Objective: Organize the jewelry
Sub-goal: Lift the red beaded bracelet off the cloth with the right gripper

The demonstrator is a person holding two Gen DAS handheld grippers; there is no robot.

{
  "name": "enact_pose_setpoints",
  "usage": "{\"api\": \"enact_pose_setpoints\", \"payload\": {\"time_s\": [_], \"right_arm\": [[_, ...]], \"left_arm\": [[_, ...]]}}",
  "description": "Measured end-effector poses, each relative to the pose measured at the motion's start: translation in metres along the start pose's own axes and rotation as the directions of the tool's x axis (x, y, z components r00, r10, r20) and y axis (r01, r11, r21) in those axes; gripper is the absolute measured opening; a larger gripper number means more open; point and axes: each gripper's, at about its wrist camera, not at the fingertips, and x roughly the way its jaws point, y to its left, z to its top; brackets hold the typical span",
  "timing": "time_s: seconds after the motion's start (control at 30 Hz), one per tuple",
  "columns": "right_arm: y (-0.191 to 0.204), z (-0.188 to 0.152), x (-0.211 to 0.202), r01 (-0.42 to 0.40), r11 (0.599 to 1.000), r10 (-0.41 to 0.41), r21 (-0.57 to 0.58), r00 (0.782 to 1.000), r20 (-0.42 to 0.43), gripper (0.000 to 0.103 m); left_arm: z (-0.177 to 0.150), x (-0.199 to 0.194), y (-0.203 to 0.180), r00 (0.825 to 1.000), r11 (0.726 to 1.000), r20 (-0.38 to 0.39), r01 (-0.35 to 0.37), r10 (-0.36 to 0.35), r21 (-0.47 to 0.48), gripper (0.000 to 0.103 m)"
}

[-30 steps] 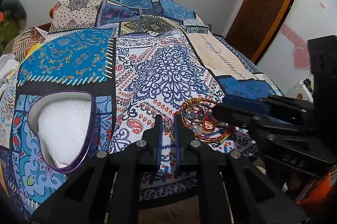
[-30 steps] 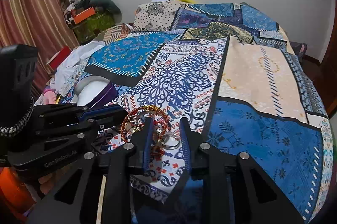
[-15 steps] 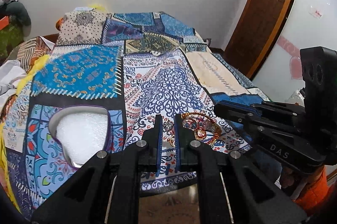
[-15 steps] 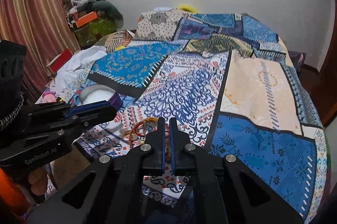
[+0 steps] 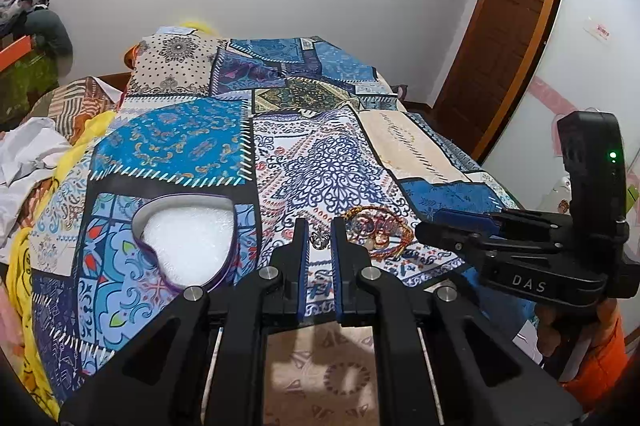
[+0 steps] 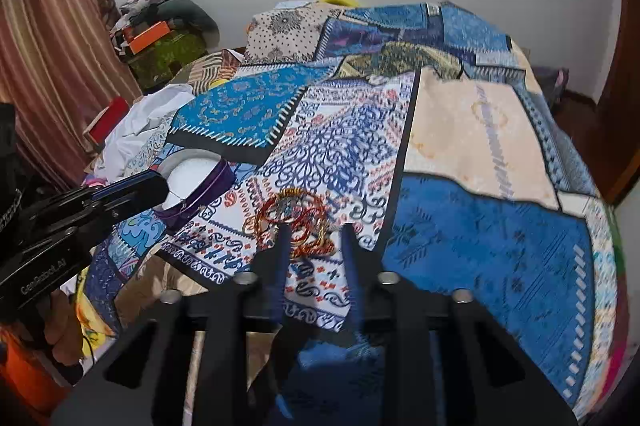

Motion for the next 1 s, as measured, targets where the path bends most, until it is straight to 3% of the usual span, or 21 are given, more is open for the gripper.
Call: {"api": "enact_pose_setpoints", "payload": {"time_s": [0.3,0.67,0.8,1.0], "right_arm": [[0.004,-0.005,0.022,-0.011,0.999,0.015,0.053,0.997,-0.069,0.028],[0.0,-0.005,0.03,0.013,0.996,-0.008,0.093,0.999,-0.053,0.028],[0.005,-0.006,0.033,0.058,0.997,-0.056,0.045,0.998,-0.041,0.017],[0.002,-0.008,0.03,0.073,0.997,-0.072,0.034,0.997,-0.022,0.009]], "left_arm": [[-0.004,-0.004,0.008,1.0,1.0,0.011,-0.006,0.006,-0.007,0.009],[-0.005,-0.004,0.011,1.0,1.0,0.016,-0.011,0.011,-0.012,0.009],[-0.005,-0.005,0.011,0.999,1.0,0.021,-0.026,0.026,-0.009,0.009],[-0.004,-0.012,0.006,0.999,0.999,0.032,-0.039,0.039,0.003,0.009]]}}
